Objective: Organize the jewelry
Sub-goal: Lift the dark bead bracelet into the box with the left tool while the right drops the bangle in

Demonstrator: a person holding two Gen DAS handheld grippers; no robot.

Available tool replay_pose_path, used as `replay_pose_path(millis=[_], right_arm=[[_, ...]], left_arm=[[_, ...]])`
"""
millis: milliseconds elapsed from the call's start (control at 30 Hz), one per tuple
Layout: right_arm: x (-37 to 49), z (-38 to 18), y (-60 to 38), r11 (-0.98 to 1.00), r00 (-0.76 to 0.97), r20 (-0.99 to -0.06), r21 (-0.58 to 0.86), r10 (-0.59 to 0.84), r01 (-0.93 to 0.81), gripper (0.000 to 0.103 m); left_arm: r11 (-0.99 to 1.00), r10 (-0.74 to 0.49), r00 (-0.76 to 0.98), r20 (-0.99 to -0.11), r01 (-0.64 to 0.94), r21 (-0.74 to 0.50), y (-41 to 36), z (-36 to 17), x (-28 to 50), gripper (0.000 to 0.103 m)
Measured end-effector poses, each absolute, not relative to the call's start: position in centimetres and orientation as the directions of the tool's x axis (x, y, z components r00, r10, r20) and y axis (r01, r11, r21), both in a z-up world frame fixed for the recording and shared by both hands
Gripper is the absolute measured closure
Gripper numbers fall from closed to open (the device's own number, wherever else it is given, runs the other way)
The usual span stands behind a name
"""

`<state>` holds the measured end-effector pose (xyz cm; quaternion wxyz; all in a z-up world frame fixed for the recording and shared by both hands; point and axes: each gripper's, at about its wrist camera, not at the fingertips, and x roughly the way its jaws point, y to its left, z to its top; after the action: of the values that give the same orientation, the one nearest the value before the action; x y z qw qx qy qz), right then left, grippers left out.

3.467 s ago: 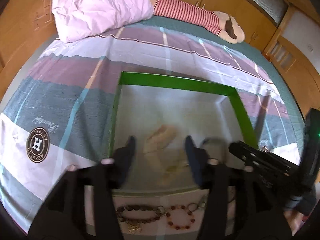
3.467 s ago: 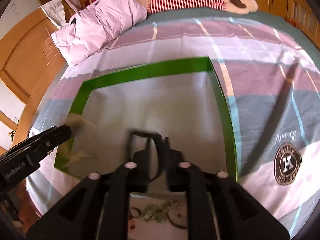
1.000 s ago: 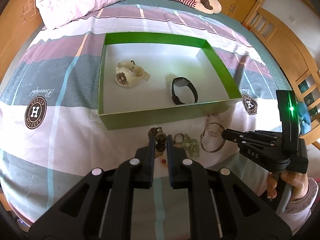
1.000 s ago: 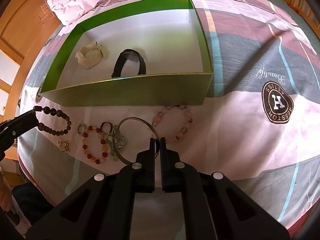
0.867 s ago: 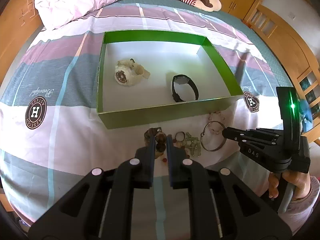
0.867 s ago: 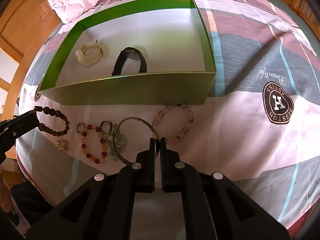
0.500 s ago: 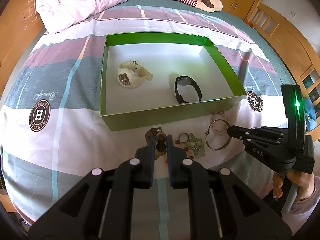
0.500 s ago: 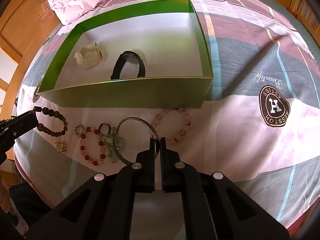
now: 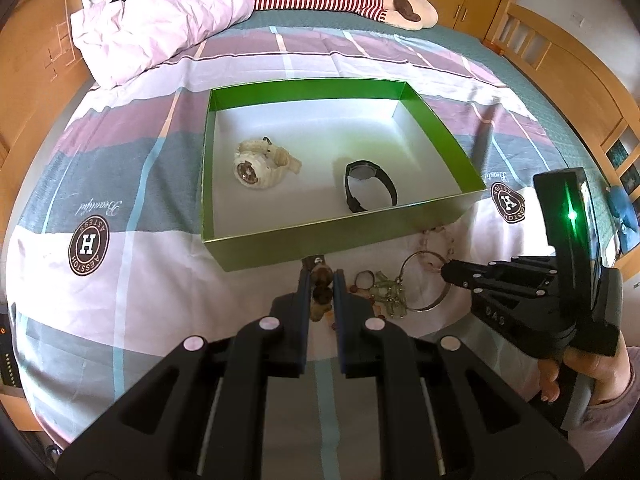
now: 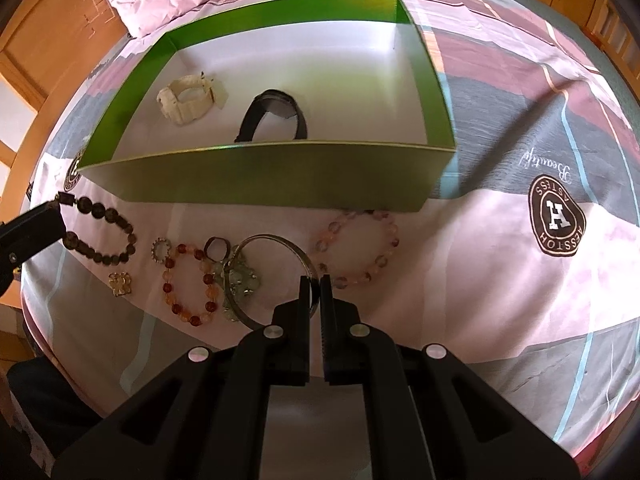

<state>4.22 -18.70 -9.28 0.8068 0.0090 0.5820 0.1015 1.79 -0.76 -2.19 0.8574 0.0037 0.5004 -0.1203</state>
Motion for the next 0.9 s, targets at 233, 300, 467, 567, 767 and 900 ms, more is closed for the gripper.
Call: replay_pose_path(millis=[233, 300, 467, 567, 767, 900], right_arm=[[4.0, -9.4, -18.2, 0.977, 0.303, -0.937, 0.130, 0.176, -0.166, 0.099], [3.9, -9.3, -18.4, 0.978, 0.306, -0.936, 0.131, 0.177, -0.163, 0.099], [3.6, -8.7, -18.7, 0.977, 0.318, -0.930, 0.141, 0.185, -0.157, 0.099], [3.5, -7.7, -18.7, 0.975, 0.340, -0.919, 0.151, 0.199, -0.164, 0.099], [2.8, -3.2, -19.0, 0.942, 0.416, -0.848, 0.259, 0.328, -0.215, 0.099], [3.6, -0.6, -19.3, 0.944, 0.524, -0.785, 0.255, 0.329, -0.210, 0.099]], left_arm=[[0.970, -0.204, 0.475, -0.856, 0.217, -0.111, -0.9, -2.0, 1.5, 0.092], [0.970, -0.209, 0.479, -0.853, 0.213, -0.118, -0.6, -1.8, 1.6, 0.092], [0.970, -0.220, 0.489, -0.844, 0.200, -0.137, 0.1, -1.2, 1.6, 0.092], [0.969, -0.224, 0.500, -0.837, 0.204, -0.138, 0.2, -0.8, 1.5, 0.092], [0.961, -0.262, 0.587, -0.766, 0.230, -0.153, 0.7, 2.1, 0.8, 0.092], [0.952, -0.301, 0.627, -0.718, 0.245, -0.185, 1.0, 4.1, 1.5, 0.092]])
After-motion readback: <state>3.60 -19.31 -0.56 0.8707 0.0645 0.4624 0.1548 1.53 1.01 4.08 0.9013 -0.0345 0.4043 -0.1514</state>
